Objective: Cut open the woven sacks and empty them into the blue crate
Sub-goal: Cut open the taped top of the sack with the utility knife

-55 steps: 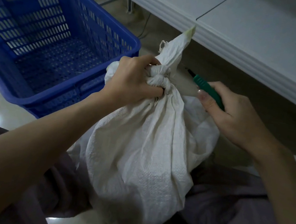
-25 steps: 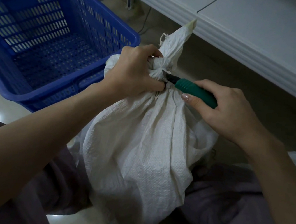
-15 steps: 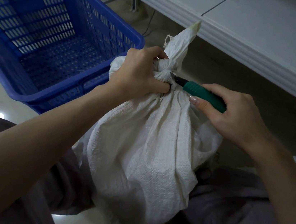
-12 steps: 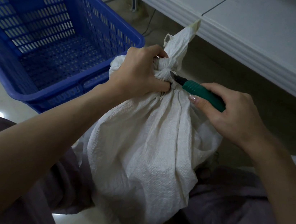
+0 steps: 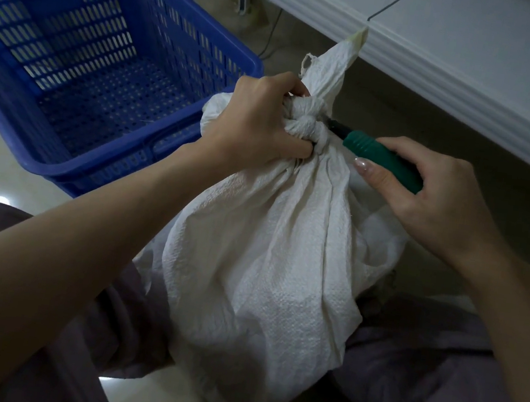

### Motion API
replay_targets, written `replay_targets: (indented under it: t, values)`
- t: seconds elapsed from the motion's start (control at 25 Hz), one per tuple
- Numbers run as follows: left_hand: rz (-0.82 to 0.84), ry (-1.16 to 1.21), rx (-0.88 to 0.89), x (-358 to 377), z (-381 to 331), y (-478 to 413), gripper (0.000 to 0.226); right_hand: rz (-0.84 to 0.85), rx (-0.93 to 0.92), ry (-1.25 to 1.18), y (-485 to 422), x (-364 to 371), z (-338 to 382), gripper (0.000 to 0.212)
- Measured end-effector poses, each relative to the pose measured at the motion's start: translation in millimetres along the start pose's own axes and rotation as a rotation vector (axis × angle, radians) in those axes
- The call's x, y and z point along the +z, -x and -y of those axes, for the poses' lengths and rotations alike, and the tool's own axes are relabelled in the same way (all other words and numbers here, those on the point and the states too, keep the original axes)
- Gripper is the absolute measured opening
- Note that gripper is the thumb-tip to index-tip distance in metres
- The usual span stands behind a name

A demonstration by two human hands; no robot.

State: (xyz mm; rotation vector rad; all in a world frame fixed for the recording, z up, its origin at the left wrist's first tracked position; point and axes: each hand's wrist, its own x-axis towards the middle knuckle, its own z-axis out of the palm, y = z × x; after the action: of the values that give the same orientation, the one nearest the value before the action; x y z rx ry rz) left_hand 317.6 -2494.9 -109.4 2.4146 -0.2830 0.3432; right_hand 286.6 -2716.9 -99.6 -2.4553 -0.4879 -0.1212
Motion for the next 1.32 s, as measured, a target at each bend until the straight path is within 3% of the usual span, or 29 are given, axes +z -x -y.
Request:
replay_targets:
  t: [0.72,1.0,1.32]
  values:
    - [0.006,-0.074,0.067,0.9,-4.1,3.8,0.055,0.122,0.067,0.013,-0.6,0.6,5.0,0.036]
    - [0.015,-0.061,0.027,0.8,-3.5,3.1,0.051,-0.009,0.066,0.052,4.2,9.2,10.4,0.039]
    - [0.024,-0.092,0.009,0.1,-3.6,7.8,0.049,0.024,0.102,-0.022,1.2,13.7,12.0,0.030]
